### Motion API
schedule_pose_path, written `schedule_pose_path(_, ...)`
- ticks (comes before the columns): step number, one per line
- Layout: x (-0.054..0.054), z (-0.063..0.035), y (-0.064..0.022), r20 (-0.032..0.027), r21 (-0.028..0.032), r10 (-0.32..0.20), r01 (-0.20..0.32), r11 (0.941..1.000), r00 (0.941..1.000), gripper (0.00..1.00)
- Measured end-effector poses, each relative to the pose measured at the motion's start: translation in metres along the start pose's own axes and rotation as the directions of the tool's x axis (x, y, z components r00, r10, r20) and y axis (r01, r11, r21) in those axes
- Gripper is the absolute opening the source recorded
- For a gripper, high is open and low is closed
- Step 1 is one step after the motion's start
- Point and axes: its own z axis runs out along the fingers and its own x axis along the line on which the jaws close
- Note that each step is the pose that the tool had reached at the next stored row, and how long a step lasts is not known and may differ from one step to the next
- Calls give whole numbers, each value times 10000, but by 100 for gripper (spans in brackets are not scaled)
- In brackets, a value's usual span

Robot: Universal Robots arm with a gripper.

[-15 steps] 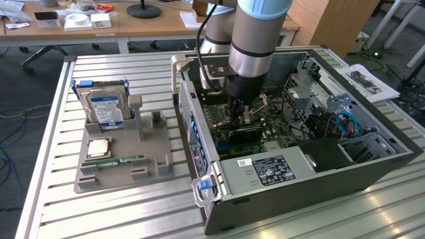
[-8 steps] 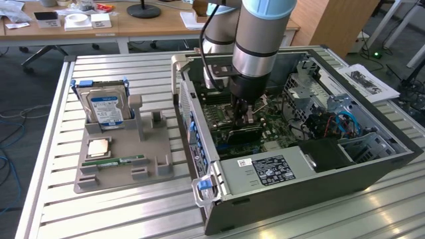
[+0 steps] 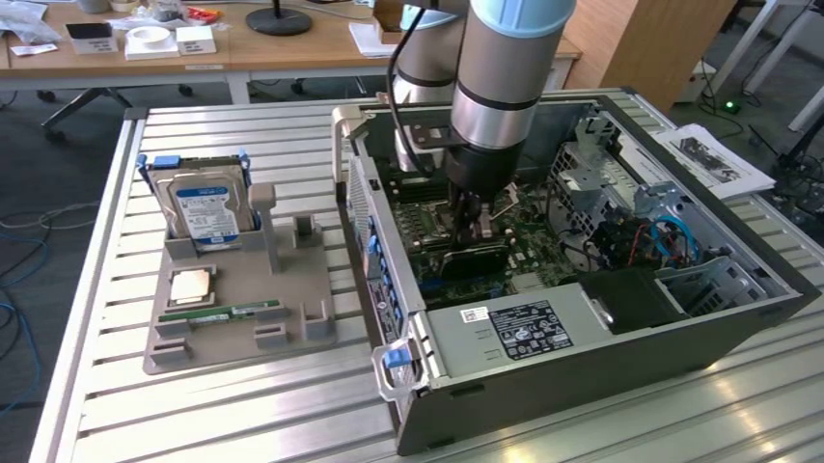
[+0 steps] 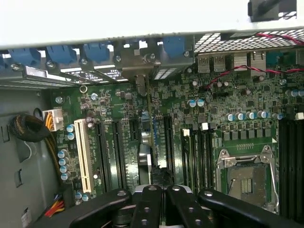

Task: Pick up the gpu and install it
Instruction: 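Press down on the gpu until it lock into place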

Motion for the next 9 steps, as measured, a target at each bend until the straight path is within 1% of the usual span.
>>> schedule_pose_path(2, 0, -66, -1, -27, -16, 0, 0, 10000, 10000, 11)
schedule_pose_path(9, -6, -264, -7, -28, -16, 0, 0, 10000, 10000, 11)
